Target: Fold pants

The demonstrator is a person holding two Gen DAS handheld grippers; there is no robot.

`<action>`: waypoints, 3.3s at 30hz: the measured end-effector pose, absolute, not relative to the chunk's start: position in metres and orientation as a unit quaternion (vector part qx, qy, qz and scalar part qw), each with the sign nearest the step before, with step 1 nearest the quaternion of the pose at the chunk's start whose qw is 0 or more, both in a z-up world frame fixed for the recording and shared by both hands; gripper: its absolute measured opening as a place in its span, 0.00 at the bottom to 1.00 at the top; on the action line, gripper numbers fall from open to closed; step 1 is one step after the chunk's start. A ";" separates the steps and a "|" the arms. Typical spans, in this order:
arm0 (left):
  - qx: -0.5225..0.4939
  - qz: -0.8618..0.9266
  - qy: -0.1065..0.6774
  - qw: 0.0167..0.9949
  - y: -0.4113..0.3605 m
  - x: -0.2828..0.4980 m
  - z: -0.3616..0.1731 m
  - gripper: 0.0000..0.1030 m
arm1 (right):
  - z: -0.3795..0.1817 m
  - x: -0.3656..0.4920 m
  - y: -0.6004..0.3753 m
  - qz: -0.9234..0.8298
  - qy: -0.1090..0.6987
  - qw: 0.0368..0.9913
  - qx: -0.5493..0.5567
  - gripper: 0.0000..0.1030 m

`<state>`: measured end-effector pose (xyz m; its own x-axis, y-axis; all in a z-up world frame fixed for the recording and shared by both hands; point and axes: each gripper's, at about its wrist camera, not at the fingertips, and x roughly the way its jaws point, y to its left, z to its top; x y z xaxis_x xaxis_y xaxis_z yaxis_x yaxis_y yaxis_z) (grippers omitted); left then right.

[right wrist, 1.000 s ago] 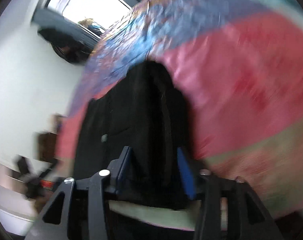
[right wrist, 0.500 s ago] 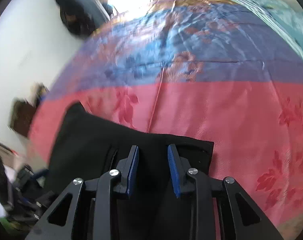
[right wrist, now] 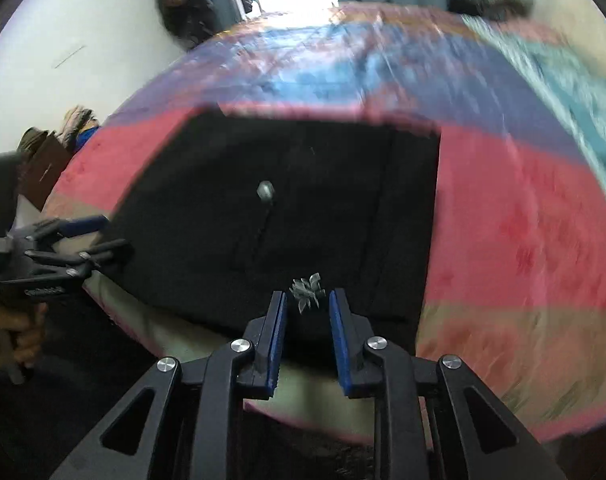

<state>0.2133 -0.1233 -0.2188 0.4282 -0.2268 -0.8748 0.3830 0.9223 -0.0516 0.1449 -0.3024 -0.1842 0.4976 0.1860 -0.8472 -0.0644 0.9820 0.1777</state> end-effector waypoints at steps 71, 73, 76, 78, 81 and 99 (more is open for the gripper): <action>-0.119 -0.306 0.432 0.840 -0.064 0.433 -0.105 0.19 | -0.095 0.368 -0.342 0.253 0.403 0.837 0.268 0.34; -0.107 -0.287 0.430 0.849 -0.066 0.465 -0.113 0.20 | -0.100 0.407 -0.340 0.251 0.401 0.840 0.264 0.34; -0.089 -0.235 0.475 0.843 -0.059 0.509 -0.156 0.37 | -0.138 0.460 -0.339 0.213 0.433 0.838 0.256 0.38; -0.047 -0.142 0.548 0.823 -0.060 0.533 -0.222 0.42 | -0.175 0.481 -0.340 0.169 0.485 0.819 0.258 0.43; -0.038 -0.105 0.538 0.835 -0.045 0.531 -0.246 0.82 | -0.229 0.490 -0.345 0.079 0.554 0.789 0.255 0.57; 0.174 0.007 0.391 0.904 -0.055 0.273 -0.152 0.97 | -0.110 0.237 -0.303 -0.048 0.461 0.882 0.081 1.00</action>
<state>0.2735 -0.0547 -0.1519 0.6943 0.1481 -0.7043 0.1239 0.9394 0.3197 0.2374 -0.3028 -0.1098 0.5699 -0.0104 -0.8216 0.1600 0.9822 0.0986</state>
